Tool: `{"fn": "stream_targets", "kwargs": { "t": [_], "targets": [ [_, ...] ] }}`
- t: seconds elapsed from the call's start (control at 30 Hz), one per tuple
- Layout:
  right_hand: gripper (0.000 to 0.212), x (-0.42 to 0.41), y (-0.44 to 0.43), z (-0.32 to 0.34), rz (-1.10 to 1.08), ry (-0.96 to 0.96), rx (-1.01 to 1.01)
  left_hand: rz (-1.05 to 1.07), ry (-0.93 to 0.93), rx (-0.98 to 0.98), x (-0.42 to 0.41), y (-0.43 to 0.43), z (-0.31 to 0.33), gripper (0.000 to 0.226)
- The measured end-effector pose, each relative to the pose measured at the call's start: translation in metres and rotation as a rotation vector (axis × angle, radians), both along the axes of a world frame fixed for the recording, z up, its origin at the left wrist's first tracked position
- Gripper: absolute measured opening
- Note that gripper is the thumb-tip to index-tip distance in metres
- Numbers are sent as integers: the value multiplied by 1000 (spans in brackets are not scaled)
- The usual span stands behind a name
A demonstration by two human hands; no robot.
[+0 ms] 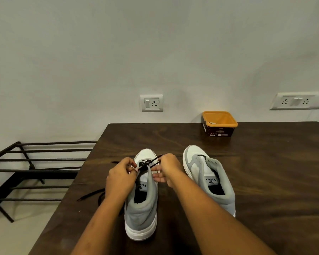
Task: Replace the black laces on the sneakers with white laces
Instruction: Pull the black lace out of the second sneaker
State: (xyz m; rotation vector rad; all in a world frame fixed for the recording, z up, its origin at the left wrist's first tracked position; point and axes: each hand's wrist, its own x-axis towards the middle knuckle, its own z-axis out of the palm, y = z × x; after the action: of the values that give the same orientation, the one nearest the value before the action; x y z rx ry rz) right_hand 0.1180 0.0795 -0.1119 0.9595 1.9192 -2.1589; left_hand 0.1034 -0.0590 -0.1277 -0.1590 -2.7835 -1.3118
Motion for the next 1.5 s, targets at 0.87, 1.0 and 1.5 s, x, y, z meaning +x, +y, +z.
{"fn": "stream_targets", "kwargs": {
  "t": [0.87, 1.0, 1.5],
  "targets": [
    [27, -12, -9, 14, -306, 486, -26, -5, 12, -8, 2, -2, 0, 20],
    [24, -9, 1, 18, -152, 484, 124, -3, -5, -37, 1, -1, 1, 20],
    [18, -8, -5, 4, 532, 359, 1202, 29, -18, -24, -2, -3, 0, 17]
  ]
}}
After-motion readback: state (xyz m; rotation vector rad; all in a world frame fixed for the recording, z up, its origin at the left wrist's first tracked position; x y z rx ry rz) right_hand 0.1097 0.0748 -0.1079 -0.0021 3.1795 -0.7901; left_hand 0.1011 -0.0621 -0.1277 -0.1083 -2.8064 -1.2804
